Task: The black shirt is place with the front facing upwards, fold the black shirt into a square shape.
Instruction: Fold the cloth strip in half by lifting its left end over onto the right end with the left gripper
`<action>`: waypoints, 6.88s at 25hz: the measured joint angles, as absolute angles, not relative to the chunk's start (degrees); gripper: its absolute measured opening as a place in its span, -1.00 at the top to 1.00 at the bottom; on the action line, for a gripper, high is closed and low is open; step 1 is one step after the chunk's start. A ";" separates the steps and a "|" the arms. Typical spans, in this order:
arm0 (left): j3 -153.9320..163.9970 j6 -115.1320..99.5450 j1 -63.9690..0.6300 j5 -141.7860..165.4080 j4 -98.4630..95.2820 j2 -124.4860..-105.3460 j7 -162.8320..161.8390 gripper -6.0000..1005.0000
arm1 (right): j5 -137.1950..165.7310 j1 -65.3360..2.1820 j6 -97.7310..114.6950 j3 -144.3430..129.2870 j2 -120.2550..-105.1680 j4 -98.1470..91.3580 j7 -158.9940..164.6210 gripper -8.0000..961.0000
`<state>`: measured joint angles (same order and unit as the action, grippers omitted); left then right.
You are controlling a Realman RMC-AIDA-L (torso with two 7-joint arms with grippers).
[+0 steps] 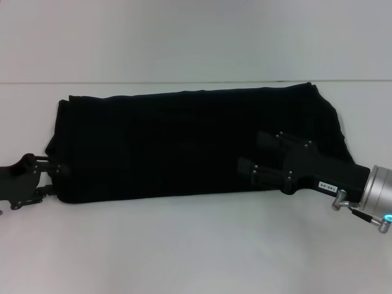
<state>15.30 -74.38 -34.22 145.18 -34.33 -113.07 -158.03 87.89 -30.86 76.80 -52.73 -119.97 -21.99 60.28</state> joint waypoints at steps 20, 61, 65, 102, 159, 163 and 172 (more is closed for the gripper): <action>16.66 -73.93 -34.09 145.42 -34.18 -113.36 -158.87 0.55 | 87.89 -30.84 77.38 -52.73 -119.96 -22.07 60.21 -0.75; 16.72 -77.26 -34.19 146.94 -35.94 -112.85 -158.59 -0.35 | 87.89 -30.97 77.44 -52.73 -119.96 -22.06 60.11 -0.75; 16.72 -76.94 -34.63 146.70 -35.67 -112.85 -158.60 -0.35 | 87.89 -30.94 77.47 -52.73 -119.96 -22.06 60.11 -0.75; 16.78 -78.25 -35.08 148.25 -35.99 -112.38 -158.55 -0.34 | 87.89 -30.41 78.87 -52.73 -119.96 -22.06 60.11 -0.75; 27.23 -76.03 -38.26 150.16 -37.60 -112.53 -159.64 0.42 | 87.79 -30.95 79.01 -52.64 -119.87 -22.15 60.02 -0.75; 27.25 -76.11 -38.09 150.30 -38.61 -112.59 -160.18 0.39 | 87.79 -30.93 79.02 -52.64 -119.87 -22.15 60.02 -0.75; 27.25 -76.55 -37.81 150.63 -39.13 -112.76 -159.89 0.22 | 87.80 -30.93 79.02 -52.64 -119.87 -22.15 60.03 -0.75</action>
<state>27.25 -76.55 -37.81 150.63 -39.13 -112.76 -159.89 87.80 -30.93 79.02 -52.64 -119.87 -22.15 60.03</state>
